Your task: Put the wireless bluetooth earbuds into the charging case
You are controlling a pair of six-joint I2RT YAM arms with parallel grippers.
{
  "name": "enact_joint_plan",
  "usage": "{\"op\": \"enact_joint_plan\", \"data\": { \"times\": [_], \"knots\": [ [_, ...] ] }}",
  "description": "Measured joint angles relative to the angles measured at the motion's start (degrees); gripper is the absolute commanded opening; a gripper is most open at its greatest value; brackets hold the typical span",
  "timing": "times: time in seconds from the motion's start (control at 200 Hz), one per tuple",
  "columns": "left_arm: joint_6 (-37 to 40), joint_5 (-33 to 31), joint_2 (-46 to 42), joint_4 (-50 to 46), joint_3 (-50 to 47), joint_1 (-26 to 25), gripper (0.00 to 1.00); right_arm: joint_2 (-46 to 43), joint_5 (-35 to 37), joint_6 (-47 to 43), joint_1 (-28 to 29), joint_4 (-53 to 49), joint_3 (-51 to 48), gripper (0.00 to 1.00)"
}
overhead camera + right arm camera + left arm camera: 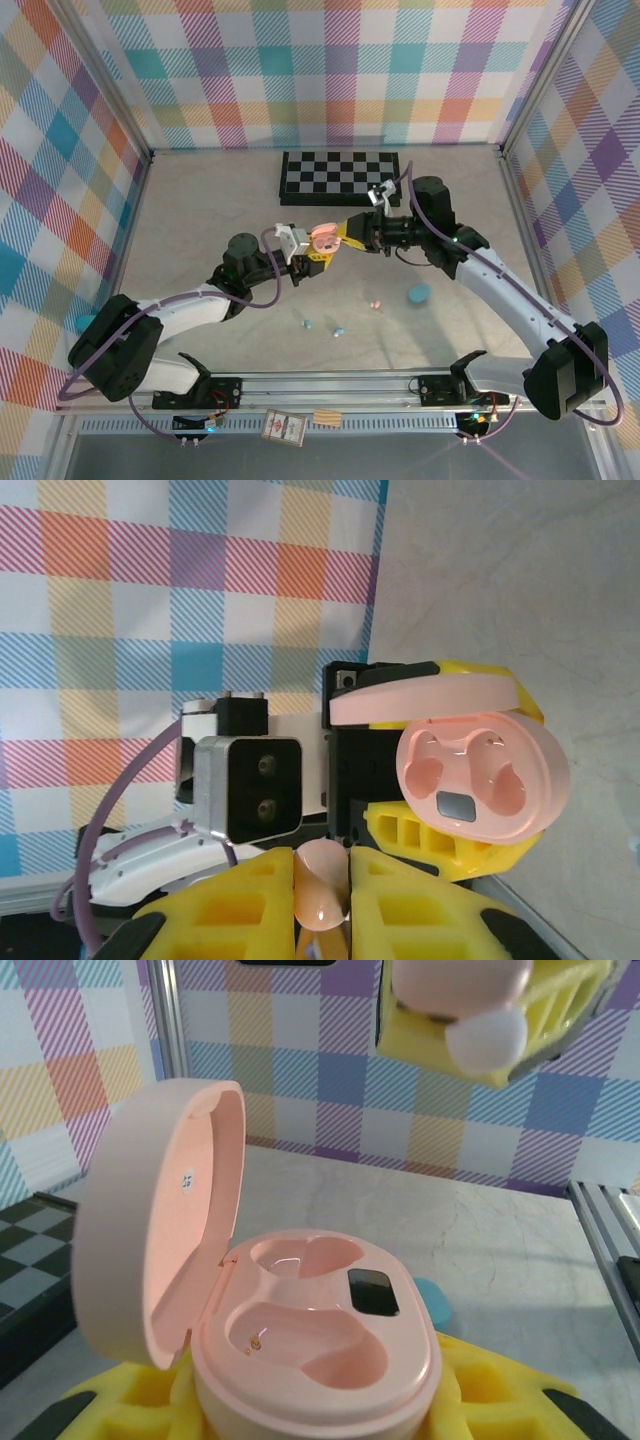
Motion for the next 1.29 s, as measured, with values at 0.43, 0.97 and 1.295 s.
{"op": "enact_joint_plan", "data": {
  "times": [0.43,0.97,1.295],
  "knots": [
    [0.0,-2.2,2.9,0.3,1.6,-2.4,0.29,3.5,6.4,-6.3,2.0,-6.7,2.3,0.17],
    [1.1,-3.9,4.7,-0.1,3.3,-3.8,0.29,5.3,9.8,-8.5,4.2,-7.4,3.3,0.18],
    [1.2,-4.3,4.7,-0.9,3.3,-3.9,0.29,5.7,11.4,-9.5,4.7,-8.0,3.6,0.29]
  ]
}}
